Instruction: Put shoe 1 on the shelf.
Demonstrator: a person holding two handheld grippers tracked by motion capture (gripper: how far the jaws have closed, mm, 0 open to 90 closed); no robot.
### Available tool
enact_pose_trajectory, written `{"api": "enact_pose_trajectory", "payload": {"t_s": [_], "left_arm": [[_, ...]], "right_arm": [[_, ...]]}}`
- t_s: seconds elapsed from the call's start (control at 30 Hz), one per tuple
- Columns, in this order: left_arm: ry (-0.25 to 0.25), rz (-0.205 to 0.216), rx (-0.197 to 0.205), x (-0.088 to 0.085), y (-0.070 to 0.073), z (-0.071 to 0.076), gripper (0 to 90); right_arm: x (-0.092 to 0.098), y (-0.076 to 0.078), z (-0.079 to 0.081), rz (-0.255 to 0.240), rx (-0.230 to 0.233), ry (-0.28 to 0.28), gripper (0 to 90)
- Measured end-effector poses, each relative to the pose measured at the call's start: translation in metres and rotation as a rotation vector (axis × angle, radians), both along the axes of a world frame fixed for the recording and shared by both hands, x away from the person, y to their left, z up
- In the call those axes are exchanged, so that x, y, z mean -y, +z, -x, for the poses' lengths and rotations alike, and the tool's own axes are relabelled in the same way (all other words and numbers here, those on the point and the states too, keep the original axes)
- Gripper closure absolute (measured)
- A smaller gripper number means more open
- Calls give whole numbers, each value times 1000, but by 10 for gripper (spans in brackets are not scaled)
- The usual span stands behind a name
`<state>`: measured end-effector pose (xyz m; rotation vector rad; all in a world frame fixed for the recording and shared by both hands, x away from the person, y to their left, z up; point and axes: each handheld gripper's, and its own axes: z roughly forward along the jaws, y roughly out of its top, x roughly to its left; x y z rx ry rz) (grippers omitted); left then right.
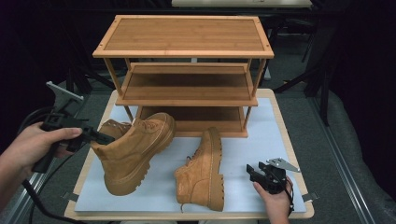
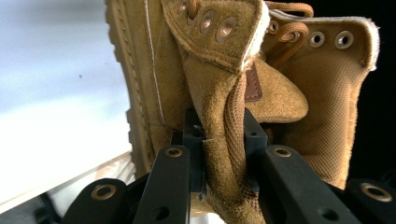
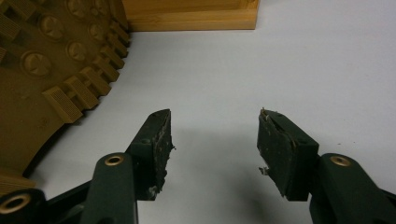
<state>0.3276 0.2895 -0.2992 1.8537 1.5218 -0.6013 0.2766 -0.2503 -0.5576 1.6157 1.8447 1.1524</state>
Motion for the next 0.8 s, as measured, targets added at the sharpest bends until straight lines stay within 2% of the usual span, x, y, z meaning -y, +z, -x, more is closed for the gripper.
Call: {"api": "enact_pose_trajectory", "payload": {"t_s": [0.1,0.2,0.3,0.33,0.5,0.6,0.63,0.77,0.8], "left_arm": [[9,12,33,-4,17,3,781],[23,26,63,-5,33,3,781],[37,35,100,-9,44,0,781],[56,46,111,-11,46,-2,781],[101,98,146,-11,42,-21,780],[128,111,163,-8,38,-35,780],[132,115,168,-6,36,-40,780],[179,122,191,5,27,-61,779],[183,118,197,8,25,-66,779]], "right_arm": [[1,-1,-1,-9,9,0,445],[2,-3,-2,-12,-10,-2,445],[2,-3,-2,-18,4,-3,445],[1,-2,-2,-20,4,-3,445],[3,-2,-2,-20,6,-6,445],[3,-2,-2,-20,7,-6,445],[3,-2,-2,-14,-7,-6,445],[2,-4,-3,-20,1,-1,445],[2,-3,-2,-11,-10,-1,445]]}}
